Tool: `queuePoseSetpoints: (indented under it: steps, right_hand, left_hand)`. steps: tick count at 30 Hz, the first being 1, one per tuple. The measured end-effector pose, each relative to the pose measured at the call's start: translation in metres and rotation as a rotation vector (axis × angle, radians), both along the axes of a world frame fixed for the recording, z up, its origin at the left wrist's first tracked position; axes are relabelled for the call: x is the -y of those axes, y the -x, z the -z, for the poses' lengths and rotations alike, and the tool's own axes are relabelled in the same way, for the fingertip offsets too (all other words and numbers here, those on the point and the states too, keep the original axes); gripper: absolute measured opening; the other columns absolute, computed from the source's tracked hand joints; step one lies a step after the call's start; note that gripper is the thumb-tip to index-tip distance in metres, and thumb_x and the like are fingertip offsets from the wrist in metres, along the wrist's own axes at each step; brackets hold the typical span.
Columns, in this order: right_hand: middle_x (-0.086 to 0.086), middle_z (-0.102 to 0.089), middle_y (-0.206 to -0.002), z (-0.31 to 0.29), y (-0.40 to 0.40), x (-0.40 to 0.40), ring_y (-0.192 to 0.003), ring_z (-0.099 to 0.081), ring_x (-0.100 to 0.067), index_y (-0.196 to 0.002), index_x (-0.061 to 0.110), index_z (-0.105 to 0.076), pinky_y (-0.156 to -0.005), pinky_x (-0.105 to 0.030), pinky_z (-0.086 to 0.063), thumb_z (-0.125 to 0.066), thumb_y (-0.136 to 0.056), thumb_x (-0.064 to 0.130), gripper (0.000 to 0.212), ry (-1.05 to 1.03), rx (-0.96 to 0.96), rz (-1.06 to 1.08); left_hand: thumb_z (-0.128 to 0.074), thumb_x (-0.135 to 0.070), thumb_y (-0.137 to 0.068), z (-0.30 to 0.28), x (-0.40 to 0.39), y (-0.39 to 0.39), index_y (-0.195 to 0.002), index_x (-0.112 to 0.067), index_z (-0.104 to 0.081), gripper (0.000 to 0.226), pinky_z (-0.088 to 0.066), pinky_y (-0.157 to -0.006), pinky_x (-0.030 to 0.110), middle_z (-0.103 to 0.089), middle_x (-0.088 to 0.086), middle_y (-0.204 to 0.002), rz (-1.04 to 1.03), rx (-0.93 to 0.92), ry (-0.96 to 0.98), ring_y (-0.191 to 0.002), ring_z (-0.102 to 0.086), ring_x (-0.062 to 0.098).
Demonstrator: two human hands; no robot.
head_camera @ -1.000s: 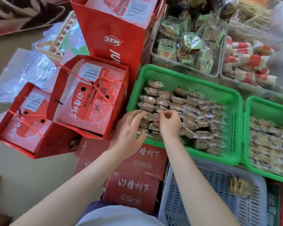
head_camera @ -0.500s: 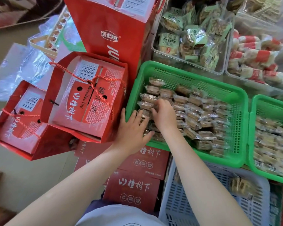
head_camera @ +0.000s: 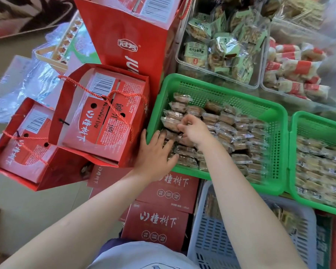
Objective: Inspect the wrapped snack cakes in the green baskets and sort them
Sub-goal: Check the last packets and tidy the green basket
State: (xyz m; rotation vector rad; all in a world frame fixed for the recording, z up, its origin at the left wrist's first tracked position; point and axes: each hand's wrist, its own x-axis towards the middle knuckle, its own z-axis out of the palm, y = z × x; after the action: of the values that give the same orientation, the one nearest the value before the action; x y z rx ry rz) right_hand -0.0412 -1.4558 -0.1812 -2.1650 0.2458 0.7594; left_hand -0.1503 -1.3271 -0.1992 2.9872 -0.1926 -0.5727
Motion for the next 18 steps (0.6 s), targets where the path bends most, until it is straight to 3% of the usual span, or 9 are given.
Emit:
queuePoseSetpoints:
  steps: [3,6,8,9,11,13,15,18]
  right_hand:
    - [0.0,-0.066,-0.108,-0.03,0.008,0.014,-0.097,-0.059,-0.02,-0.092,0.018,-0.061,-0.083,-0.04,-0.05,-0.065,-0.095,0.022,0.006,-0.121,0.051,0.081]
    - [-0.007,-0.066,-0.102,-0.069,0.033,0.031,-0.096,-0.063,-0.022,-0.091,0.011,-0.059,-0.087,-0.042,-0.052,-0.059,-0.098,0.012,0.008,-0.488,0.014,0.225]
    - [-0.013,-0.068,-0.105,-0.093,0.055,0.044,-0.091,-0.067,-0.022,-0.094,0.008,-0.057,-0.079,-0.037,-0.054,-0.051,-0.102,0.008,0.01,-0.682,-0.027,0.345]
    - [-0.012,-0.07,-0.101,-0.102,0.067,0.05,-0.086,-0.069,-0.02,-0.098,0.007,-0.058,-0.076,-0.034,-0.055,-0.047,-0.103,0.008,0.012,-0.753,-0.05,0.402]
    - [-0.01,-0.073,-0.093,-0.114,0.091,0.058,-0.08,-0.07,-0.019,-0.11,0.002,-0.058,-0.074,-0.032,-0.058,-0.042,-0.104,0.009,0.019,-0.863,-0.111,0.486]
    - [-0.012,-0.073,-0.093,-0.119,0.113,0.061,-0.079,-0.071,-0.02,-0.12,-0.001,-0.057,-0.07,-0.029,-0.059,-0.04,-0.104,0.011,0.027,-0.938,-0.174,0.503]
    - [-0.014,-0.072,-0.094,-0.122,0.132,0.059,-0.079,-0.071,-0.021,-0.121,-0.001,-0.058,-0.068,-0.029,-0.058,-0.041,-0.104,0.014,0.027,-0.935,-0.221,0.476]
    - [-0.01,-0.072,-0.091,-0.127,0.15,0.055,-0.079,-0.07,-0.021,-0.113,0.006,-0.055,-0.067,-0.031,-0.057,-0.043,-0.103,0.011,0.016,-0.864,-0.182,0.439]
  left_hand:
    - [-0.014,-0.061,-0.101,-0.004,-0.002,0.0,-0.16,-0.032,-0.017,0.065,0.012,-0.119,0.061,-0.014,0.005,-0.169,0.01,-0.011,-0.005,-0.156,-0.001,0.023]
    - [-0.021,-0.058,-0.103,-0.012,-0.006,0.007,-0.159,-0.024,-0.023,0.065,0.019,-0.118,0.057,-0.013,0.003,-0.169,-0.045,0.047,0.078,-0.157,0.003,0.02]
    - [-0.03,-0.053,-0.101,-0.027,-0.001,0.021,-0.153,-0.021,-0.037,0.062,0.009,-0.124,0.048,-0.033,0.002,-0.163,-0.195,0.232,0.347,-0.155,-0.015,0.018]
    - [-0.035,-0.051,-0.099,-0.042,0.003,0.028,-0.149,-0.022,-0.042,0.059,-0.006,-0.126,0.043,-0.043,0.0,-0.156,-0.325,0.264,0.582,-0.149,-0.028,0.016]
    - [-0.045,-0.051,-0.098,-0.078,0.007,0.038,-0.142,-0.033,-0.047,0.048,-0.036,-0.112,0.031,-0.053,-0.009,-0.144,-0.648,0.085,1.129,-0.131,-0.048,0.004]
    - [-0.054,-0.054,-0.093,-0.107,0.007,0.043,-0.131,-0.042,-0.053,0.039,-0.047,-0.102,0.031,-0.061,-0.008,-0.136,-0.832,-0.193,1.569,-0.12,-0.06,0.006]
    - [-0.061,-0.041,-0.095,-0.119,0.002,0.05,-0.125,-0.032,-0.063,0.031,-0.057,-0.091,0.039,-0.07,0.006,-0.125,-0.837,-0.289,1.733,-0.113,-0.068,0.022]
    - [-0.055,-0.018,-0.102,-0.132,-0.004,0.062,-0.111,-0.013,-0.07,0.018,-0.061,-0.073,0.04,-0.073,0.015,-0.109,-0.837,-0.262,1.688,-0.098,-0.071,0.027]
